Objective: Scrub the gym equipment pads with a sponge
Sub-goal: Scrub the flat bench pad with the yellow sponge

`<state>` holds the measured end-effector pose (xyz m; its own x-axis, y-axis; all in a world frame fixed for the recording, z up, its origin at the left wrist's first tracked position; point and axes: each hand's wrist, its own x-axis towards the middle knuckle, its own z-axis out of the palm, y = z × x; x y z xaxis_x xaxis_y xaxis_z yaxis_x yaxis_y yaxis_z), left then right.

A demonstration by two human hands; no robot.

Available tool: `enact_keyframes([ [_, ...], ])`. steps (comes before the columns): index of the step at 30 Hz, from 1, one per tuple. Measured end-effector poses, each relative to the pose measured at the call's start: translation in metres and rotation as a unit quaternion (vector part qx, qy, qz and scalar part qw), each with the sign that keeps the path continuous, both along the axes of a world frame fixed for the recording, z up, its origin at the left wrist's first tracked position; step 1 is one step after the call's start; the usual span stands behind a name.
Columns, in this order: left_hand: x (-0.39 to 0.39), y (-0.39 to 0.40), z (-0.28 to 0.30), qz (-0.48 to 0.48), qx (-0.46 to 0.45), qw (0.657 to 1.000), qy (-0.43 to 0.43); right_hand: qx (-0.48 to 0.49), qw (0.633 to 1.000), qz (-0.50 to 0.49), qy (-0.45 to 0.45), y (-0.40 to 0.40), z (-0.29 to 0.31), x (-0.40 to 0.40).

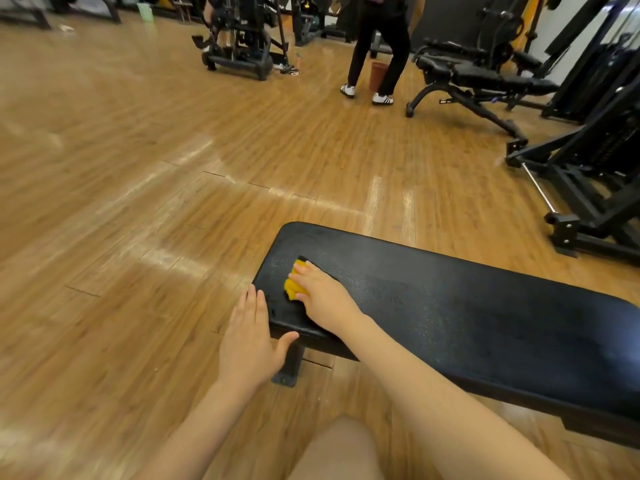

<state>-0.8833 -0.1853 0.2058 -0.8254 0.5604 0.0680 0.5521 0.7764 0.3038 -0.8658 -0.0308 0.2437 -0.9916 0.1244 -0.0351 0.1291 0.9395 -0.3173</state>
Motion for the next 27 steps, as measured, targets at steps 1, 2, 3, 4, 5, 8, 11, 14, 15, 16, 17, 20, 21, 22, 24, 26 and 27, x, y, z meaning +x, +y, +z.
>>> enact_keyframes([
  [1, 0.0, 0.0, -0.001, 0.0, 0.001, 1.0, -0.003, 0.007, 1.0, 0.018, 0.005, -0.007, 0.0, -0.006],
  [2, 0.0, -0.001, -0.001, 0.0, 0.005, 1.0, -0.008, 0.013, 0.999, 0.032, 0.014, -0.013, 0.0, -0.01],
  [3, 0.001, -0.002, -0.002, 0.001, 0.011, 1.0, -0.01, 0.013, 0.999, 0.039, 0.023, -0.018, -0.001, -0.011],
  [4, 0.0, -0.002, -0.002, -0.002, 0.017, 1.0, -0.011, 0.005, 0.999, 0.039, 0.027, -0.02, -0.001, -0.009],
  [5, 0.0, -0.002, -0.003, -0.005, 0.019, 1.0, -0.013, -0.008, 0.999, 0.039, 0.026, -0.02, -0.001, -0.002],
  [8, 0.0, -0.002, -0.003, -0.006, 0.035, 0.999, -0.024, -0.021, 0.999, 0.044, 0.019, -0.009, -0.002, 0.035],
  [11, -0.002, -0.006, 0.0, -0.015, 0.024, 0.999, -0.024, -0.02, 0.999, 0.028, 0.022, -0.001, -0.003, 0.078],
  [14, -0.003, -0.006, 0.002, -0.018, 0.012, 0.999, -0.023, -0.005, 0.999, -0.018, 0.039, -0.001, -0.01, 0.096],
  [15, -0.003, -0.006, 0.002, -0.021, 0.007, 0.999, -0.025, -0.002, 0.999, -0.022, 0.041, -0.003, -0.01, 0.093],
  [16, -0.004, -0.007, 0.002, -0.027, 0.004, 0.999, -0.031, 0.003, 0.999, -0.019, 0.036, -0.007, -0.009, 0.088],
  [17, -0.005, -0.008, 0.001, -0.035, 0.004, 0.999, -0.037, 0.006, 0.999, -0.013, 0.03, -0.011, -0.007, 0.079],
  [20, -0.009, -0.012, -0.003, -0.056, 0.026, 0.996, -0.061, 0.024, 0.999, 0.009, 0.02, -0.022, -0.007, 0.041],
  [21, -0.009, -0.013, -0.003, -0.06, 0.033, 0.995, -0.068, 0.024, 0.999, 0.017, 0.016, -0.025, -0.009, 0.027],
  [22, -0.008, -0.012, -0.003, -0.06, 0.04, 0.995, -0.073, 0.021, 0.999, 0.027, 0.013, -0.027, -0.01, 0.014],
  [24, -0.007, -0.011, -0.004, -0.057, 0.053, 0.994, -0.077, 0.014, 0.999, 0.048, 0.009, -0.027, -0.011, -0.005],
  [26, -0.008, -0.011, -0.005, -0.055, 0.065, 0.993, -0.083, 0.008, 0.998, 0.062, 0.011, -0.024, -0.008, -0.009],
  [27, -0.008, -0.011, -0.006, -0.054, 0.073, 0.992, -0.086, 0.006, 0.998, 0.07, 0.009, -0.022, -0.006, -0.006],
])
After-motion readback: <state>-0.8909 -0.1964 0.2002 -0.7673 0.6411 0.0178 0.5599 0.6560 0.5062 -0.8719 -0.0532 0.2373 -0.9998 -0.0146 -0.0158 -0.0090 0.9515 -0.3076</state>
